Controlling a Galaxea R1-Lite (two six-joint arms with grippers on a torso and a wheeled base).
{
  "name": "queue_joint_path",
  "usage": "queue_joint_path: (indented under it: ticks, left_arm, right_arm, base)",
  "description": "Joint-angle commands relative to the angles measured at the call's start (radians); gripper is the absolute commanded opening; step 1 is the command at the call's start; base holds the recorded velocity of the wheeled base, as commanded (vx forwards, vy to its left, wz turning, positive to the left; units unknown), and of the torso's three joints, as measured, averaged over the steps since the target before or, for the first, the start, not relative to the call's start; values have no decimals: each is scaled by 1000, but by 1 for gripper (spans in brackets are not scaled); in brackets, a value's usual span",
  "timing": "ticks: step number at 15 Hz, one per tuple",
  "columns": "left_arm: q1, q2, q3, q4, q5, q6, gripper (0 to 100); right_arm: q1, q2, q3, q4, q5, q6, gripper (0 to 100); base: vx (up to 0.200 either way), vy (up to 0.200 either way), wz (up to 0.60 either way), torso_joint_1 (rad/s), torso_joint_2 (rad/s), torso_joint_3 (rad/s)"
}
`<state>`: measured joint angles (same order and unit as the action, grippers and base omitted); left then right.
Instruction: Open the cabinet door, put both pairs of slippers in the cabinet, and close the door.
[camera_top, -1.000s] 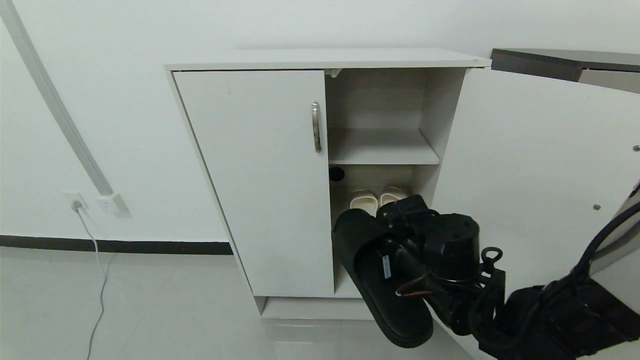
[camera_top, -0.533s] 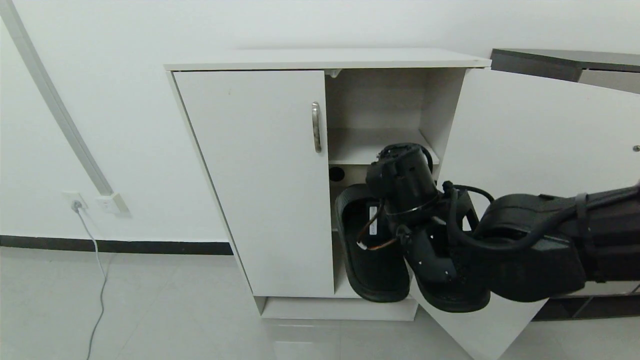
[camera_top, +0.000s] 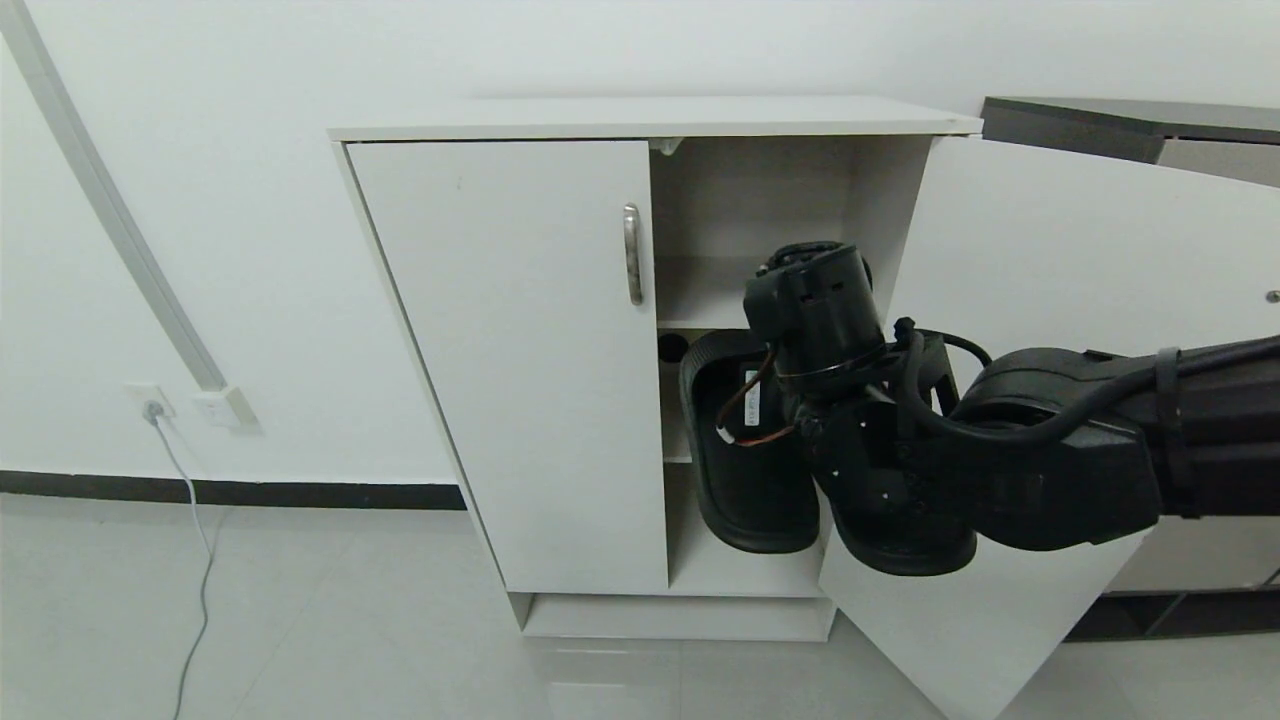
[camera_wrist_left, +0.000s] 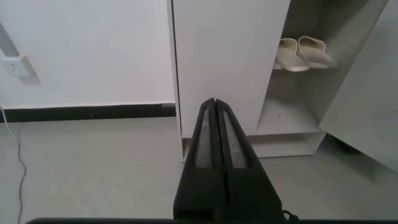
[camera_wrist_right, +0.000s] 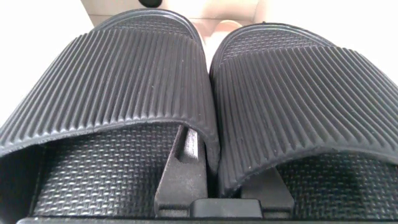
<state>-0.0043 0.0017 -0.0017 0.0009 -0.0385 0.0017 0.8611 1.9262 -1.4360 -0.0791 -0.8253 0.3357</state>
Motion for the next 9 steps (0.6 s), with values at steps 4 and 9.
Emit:
queue_joint_path:
  ticks: [4,9]
  left_arm:
    - [0,0,0,1,-1,1,0]
    - [0,0,0,-1,-1,1,0]
  right_arm:
    - [-5,24,3,-21,0,-1,0]
    - [-16,39,3,-37,0,-18,0]
  base:
    - [150,0,0,1,2,5]
    - [200,0,0,0,2,3]
